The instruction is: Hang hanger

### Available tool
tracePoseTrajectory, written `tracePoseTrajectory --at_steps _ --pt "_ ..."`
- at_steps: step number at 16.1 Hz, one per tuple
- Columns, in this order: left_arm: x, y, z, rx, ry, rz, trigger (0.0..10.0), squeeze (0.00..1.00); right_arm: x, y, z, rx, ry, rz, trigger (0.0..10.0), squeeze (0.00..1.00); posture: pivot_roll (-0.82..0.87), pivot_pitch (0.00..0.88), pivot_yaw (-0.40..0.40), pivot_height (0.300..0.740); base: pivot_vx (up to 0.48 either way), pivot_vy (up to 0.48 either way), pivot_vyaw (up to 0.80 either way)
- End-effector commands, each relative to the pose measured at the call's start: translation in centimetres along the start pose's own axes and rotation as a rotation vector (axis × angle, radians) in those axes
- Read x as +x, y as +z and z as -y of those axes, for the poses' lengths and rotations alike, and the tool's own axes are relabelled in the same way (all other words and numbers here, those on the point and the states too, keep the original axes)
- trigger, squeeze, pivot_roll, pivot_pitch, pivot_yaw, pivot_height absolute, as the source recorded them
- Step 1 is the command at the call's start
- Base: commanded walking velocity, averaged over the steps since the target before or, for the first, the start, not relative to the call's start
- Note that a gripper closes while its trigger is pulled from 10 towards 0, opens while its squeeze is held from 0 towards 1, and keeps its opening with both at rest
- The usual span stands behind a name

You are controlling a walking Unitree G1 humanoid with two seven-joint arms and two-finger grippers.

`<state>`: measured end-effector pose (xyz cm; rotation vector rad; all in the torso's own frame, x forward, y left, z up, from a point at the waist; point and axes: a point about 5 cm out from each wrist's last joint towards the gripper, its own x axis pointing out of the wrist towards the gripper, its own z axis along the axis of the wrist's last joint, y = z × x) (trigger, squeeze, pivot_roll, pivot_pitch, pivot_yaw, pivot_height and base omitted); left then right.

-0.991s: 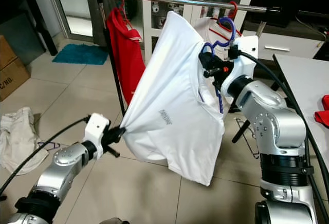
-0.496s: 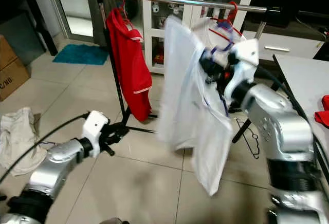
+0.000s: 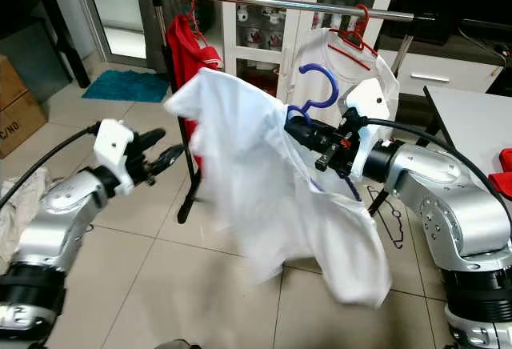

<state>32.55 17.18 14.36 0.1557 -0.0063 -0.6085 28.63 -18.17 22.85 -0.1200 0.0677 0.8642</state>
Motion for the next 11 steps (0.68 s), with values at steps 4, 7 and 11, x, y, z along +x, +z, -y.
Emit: tracePoseTrajectory --at_steps 4,7,11 --pt "0.0 2.5 -0.1 0.049 -0.054 0.08 10.0 0.0 -0.6 0.4 -1.1 -0.039 0.079 -0.019 10.0 0.0 -0.04 0.0 0.035 0.74 0.0 0.0 0.0" --pt "-2.7 5.6 -0.4 0.031 -0.294 0.128 10.0 0.0 -1.5 0.7 -1.2 -0.07 0.138 -0.052 10.0 0.0 -0.03 0.0 0.028 0.74 0.0 0.0 0.0" --pt "-4.4 8.1 -1.3 0.067 -0.445 0.112 10.0 1.0 -1.9 0.3 -0.9 -0.105 0.182 -0.117 10.0 0.0 -0.02 0.0 0.032 0.74 0.0 0.0 0.0"
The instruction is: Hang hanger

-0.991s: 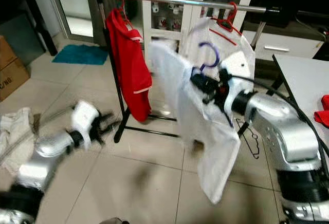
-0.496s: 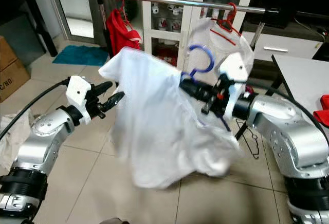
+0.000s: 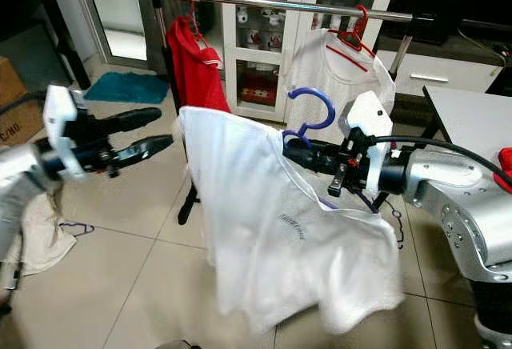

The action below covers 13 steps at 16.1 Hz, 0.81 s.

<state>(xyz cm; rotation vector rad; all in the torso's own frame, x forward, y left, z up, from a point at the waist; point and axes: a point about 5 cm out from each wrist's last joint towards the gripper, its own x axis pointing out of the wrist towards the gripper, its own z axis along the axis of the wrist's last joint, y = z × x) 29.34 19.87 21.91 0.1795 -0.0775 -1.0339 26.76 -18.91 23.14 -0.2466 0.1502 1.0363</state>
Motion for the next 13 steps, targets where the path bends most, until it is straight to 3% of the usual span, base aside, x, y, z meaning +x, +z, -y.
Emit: tracePoseTrajectory --at_steps 1,4,6,7,8,13 --pt "0.0 1.1 0.1 0.017 -0.045 0.012 10.0 1.0 -0.2 0.1 0.0 -0.021 0.007 -0.01 10.0 0.0 -0.02 0.0 0.032 0.74 0.0 0.0 0.0" --pt "-1.5 0.8 -1.4 0.018 -0.025 -0.054 10.0 1.0 -0.6 0.6 -0.1 -0.047 0.057 -0.012 10.0 0.0 -0.02 0.0 0.033 0.74 0.0 0.0 0.0" --pt "-2.0 -0.1 -1.6 0.019 -0.059 -0.108 10.0 1.0 -1.1 0.8 -0.3 -0.067 0.108 -0.015 10.0 0.0 -0.02 0.0 0.033 0.74 0.0 0.0 0.0" --pt "-2.0 -0.5 -1.5 0.019 -0.073 -0.126 10.0 0.11 -1.2 0.8 -0.4 -0.073 0.129 -0.016 10.0 0.0 -0.02 0.0 0.037 0.74 0.0 0.0 0.0" --pt "-2.0 -0.9 -1.6 0.014 -0.076 -0.133 10.0 0.0 -1.3 0.8 -0.5 -0.082 0.15 -0.016 10.0 0.0 -0.02 0.0 0.037 0.74 0.0 0.0 0.0" --pt "-1.7 -3.8 -1.7 -0.049 -0.111 -0.213 10.0 0.0 -1.7 1.2 -1.2 -0.104 0.254 0.018 10.0 0.0 -0.02 0.0 0.035 0.74 0.0 0.0 0.0"
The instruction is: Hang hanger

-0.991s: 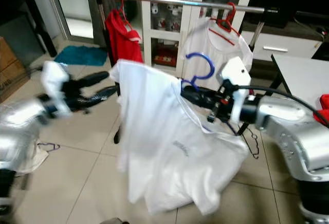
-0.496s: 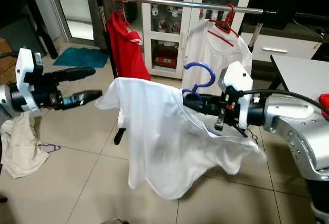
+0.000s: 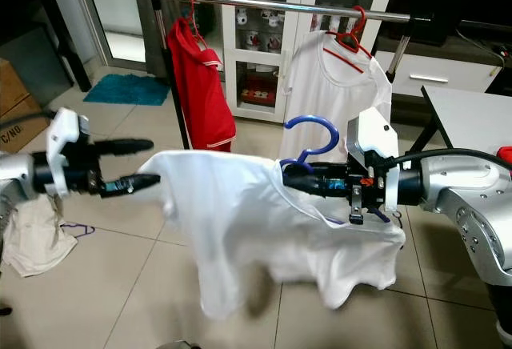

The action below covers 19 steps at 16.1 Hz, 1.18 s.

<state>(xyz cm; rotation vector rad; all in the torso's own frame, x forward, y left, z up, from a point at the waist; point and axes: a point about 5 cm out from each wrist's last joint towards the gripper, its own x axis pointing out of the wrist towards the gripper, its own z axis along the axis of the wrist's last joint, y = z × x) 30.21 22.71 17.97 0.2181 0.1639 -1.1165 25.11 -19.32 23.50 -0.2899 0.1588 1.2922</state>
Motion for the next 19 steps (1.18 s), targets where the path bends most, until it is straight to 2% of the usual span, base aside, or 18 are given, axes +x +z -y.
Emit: tracePoseTrajectory --at_steps 1,2,3,10,19 --pt "0.18 0.49 -0.24 0.015 -0.016 -0.003 9.5 0.0 -0.49 1.1 -0.13 -0.052 0.013 0.02 10.0 0.0 -0.02 0.0 0.035 0.74 0.0 0.0 0.0" --pt "0.33 0.47 -0.24 0.014 -0.032 -0.005 3.3 0.0 -0.51 1.11 -0.13 -0.056 0.018 0.019 10.0 0.0 -0.02 0.0 0.035 0.74 0.0 0.0 0.0" --pt "0.43 0.36 -0.21 0.001 -0.057 -0.005 0.0 0.0 -0.55 1.1 -0.11 -0.059 0.021 0.019 10.0 0.0 -0.02 0.0 0.035 0.74 0.0 0.0 0.0" --pt "0.73 0.34 -0.2 -0.048 -0.104 0.005 0.0 0.0 -0.27 1.19 -0.02 -0.066 0.035 0.028 10.0 0.0 -0.01 0.0 0.042 0.74 0.0 0.0 0.0" --pt "0.47 -0.03 0.12 -0.085 -0.08 0.018 0.0 0.0 0.03 1.03 -0.16 -0.055 0.038 0.033 10.0 0.0 -0.01 0.0 0.036 0.74 0.0 0.0 0.0"
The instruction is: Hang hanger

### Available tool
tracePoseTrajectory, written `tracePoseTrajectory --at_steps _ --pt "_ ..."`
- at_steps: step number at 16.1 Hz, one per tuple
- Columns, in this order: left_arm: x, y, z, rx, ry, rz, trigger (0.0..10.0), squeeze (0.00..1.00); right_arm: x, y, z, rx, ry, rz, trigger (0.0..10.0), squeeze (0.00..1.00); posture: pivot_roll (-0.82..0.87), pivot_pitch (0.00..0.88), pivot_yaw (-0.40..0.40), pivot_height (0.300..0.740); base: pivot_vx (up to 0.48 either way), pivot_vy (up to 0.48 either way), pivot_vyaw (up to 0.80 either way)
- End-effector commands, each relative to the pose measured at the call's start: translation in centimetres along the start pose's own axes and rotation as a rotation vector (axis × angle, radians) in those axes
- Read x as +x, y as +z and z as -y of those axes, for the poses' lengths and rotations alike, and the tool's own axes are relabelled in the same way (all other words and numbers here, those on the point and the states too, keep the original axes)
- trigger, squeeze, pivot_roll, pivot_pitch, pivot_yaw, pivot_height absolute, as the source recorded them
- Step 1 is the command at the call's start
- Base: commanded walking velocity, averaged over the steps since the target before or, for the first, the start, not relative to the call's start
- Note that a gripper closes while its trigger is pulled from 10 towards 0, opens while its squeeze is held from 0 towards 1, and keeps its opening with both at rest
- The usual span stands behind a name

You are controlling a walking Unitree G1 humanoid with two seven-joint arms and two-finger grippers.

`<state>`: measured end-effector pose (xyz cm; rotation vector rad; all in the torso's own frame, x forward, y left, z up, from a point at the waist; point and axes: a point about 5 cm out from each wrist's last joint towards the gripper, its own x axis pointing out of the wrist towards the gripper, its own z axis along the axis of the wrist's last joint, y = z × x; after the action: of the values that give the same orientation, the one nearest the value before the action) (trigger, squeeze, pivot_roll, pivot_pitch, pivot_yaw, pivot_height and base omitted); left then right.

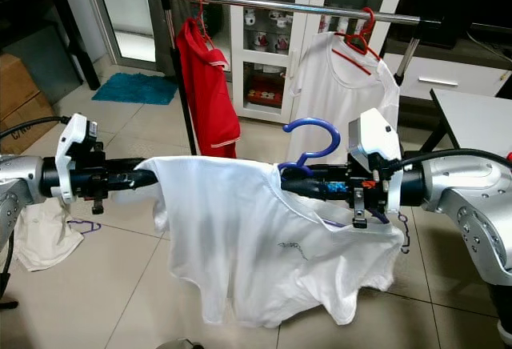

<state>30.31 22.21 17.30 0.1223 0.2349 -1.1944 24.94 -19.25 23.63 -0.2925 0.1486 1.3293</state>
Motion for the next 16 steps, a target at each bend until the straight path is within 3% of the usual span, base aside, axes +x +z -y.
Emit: tracePoseTrajectory --at_steps 1,5,9,16 --pt "-0.3 0.6 0.0 0.019 0.036 0.045 0.0 0.0 0.1 0.9 0.0 -0.042 0.001 0.025 10.0 0.0 -0.01 0.0 0.036 0.74 0.0 0.0 0.0" --pt "-1.3 1.1 -0.4 0.017 0.15 0.161 0.0 0.0 0.0 0.9 0.2 -0.047 -0.022 0.027 10.0 0.0 -0.01 0.0 0.044 0.74 0.0 0.0 0.0" --pt "-2.6 0.8 -0.2 -0.001 0.218 0.213 0.0 0.0 -0.3 0.9 0.4 -0.051 -0.048 0.031 10.0 0.0 -0.01 0.0 0.046 0.74 0.0 0.0 0.0" --pt "-6.6 -0.3 0.3 -0.017 0.465 0.275 0.0 0.0 -1.6 0.1 1.6 -0.045 -0.179 0.033 10.0 0.0 0.0 0.0 0.044 0.74 0.0 0.0 0.0"
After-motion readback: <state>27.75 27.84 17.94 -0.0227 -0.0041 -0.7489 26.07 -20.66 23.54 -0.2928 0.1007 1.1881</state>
